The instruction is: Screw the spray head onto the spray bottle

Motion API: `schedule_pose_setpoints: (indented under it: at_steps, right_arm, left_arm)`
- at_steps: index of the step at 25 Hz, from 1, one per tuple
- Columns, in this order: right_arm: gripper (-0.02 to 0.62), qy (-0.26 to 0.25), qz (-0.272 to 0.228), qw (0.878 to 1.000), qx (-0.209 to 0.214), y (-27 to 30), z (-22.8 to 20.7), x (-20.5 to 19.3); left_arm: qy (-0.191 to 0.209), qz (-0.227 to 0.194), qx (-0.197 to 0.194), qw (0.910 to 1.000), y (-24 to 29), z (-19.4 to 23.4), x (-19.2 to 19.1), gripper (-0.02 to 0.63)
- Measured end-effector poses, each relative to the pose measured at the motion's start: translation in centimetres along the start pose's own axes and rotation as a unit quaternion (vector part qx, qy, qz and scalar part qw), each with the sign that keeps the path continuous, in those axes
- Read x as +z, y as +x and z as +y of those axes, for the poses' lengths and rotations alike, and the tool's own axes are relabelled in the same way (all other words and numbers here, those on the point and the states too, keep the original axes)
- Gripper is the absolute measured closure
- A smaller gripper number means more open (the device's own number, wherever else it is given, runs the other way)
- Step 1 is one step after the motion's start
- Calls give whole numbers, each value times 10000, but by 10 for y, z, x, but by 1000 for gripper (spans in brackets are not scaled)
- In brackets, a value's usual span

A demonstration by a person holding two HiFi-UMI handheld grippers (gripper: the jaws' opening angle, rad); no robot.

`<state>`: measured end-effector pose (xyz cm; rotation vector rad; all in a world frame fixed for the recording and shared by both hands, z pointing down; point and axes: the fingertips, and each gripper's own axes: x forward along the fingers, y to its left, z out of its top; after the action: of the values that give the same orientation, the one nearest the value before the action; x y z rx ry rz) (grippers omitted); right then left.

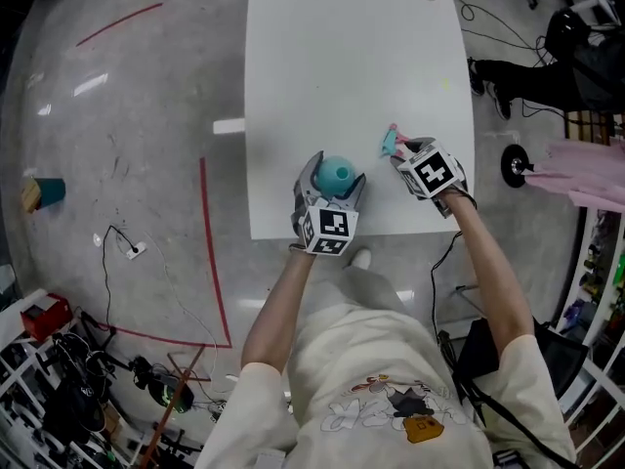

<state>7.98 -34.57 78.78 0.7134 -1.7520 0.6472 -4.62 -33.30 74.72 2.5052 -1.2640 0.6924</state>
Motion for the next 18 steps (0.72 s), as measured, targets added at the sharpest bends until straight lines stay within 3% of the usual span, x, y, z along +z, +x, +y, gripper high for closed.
schedule_pose_setpoints:
  at_steps: [5, 18]
  right_arm:
    - [416, 21, 557, 9984, 96, 18, 1, -5]
    - [443, -25, 964, 9953, -29, 30, 2, -14]
  left_arm:
    - [-12, 5, -12, 10000, 0, 7, 1, 192]
    - [118, 47, -103, 9999, -6, 0, -1, 192]
